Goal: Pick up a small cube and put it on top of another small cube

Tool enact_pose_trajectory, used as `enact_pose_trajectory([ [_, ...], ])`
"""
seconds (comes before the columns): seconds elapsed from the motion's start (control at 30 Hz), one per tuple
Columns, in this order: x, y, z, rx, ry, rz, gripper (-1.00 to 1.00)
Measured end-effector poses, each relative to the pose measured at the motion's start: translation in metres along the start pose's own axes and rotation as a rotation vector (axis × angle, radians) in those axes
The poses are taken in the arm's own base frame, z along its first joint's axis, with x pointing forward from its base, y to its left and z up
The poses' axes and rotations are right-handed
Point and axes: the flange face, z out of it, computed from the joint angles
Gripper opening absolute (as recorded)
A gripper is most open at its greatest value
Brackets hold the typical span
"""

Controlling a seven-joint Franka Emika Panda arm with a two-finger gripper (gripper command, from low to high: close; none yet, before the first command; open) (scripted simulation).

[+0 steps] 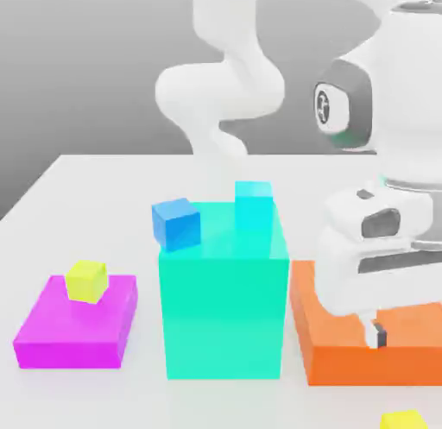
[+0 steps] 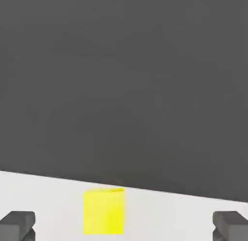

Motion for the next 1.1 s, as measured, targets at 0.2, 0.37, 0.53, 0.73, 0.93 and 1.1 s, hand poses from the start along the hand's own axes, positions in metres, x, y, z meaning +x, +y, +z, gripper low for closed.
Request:
enact_pose_trajectory([
  [0.2, -0.03, -0.001, 0.095, -0.115, -0.027, -0.022, 0.0],
  [0.37, -0.032, 0.004, 0.135, -0.131, -0.022, -0.026, 0.0],
  [0.53, -0.034, 0.006, 0.154, -0.118, -0.03, -0.024, -1.0],
  [0.73, -0.034, 0.005, 0.151, -0.121, -0.028, -0.025, -1.0],
  [0.93, -0.032, 0.001, 0.112, -0.127, -0.024, -0.025, -1.0],
  [1.1, -0.013, 0.014, 0.059, -0.106, -0.046, 0.035, -1.0],
])
